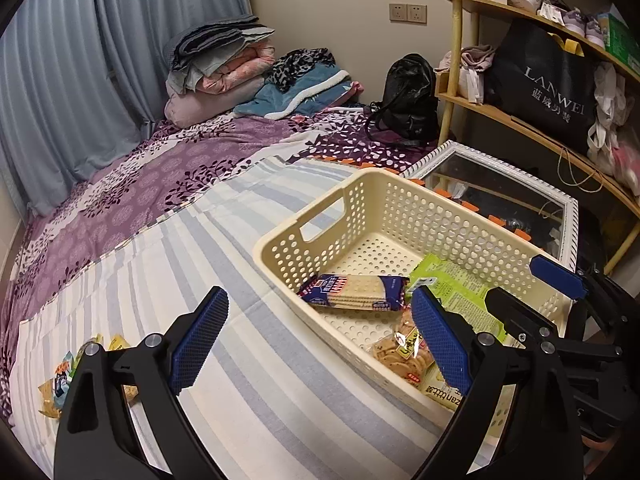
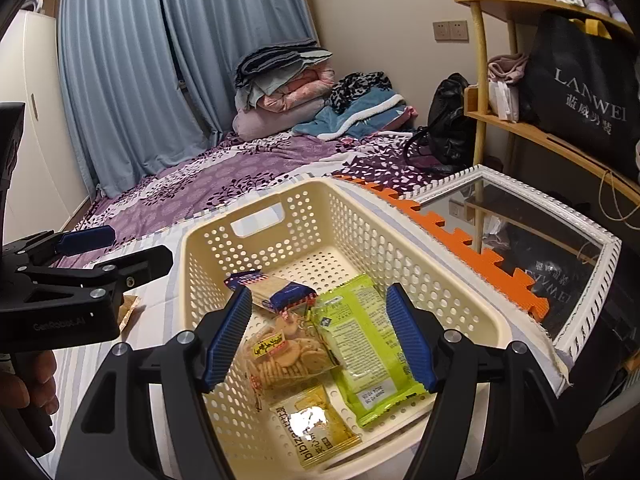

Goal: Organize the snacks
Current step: 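Withdraw both open tools from the basket, then move both open tools back over the snack pile on the bed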

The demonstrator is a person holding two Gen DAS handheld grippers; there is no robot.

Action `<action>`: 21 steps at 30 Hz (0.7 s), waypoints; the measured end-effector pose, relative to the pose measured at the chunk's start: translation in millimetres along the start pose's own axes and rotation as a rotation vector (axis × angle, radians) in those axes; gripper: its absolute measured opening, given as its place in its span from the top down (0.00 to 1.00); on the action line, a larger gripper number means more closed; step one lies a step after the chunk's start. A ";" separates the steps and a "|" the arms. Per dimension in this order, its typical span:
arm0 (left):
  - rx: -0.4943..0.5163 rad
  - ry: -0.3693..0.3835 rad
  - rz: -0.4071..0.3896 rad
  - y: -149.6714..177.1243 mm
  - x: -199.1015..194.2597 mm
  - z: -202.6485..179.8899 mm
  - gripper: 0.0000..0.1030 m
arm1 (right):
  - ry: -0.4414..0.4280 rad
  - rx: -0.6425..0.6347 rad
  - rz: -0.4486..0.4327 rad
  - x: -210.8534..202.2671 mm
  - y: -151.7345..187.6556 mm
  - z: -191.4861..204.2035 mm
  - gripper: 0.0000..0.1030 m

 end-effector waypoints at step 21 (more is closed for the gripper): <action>-0.111 -0.050 0.008 29.1 -12.2 64.6 0.09 | -0.066 -0.103 0.018 3.5 -0.7 64.8 0.30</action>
Point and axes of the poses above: each gripper's, at about its wrist camera, not at the fingertips, and x roughly the way its jaws point, z to its left, y to its underside, the point moved 8 cm from there along x, roughly the way its jaws point, and after that the axes turned 3 degrees about x, right-handed, at the moved point
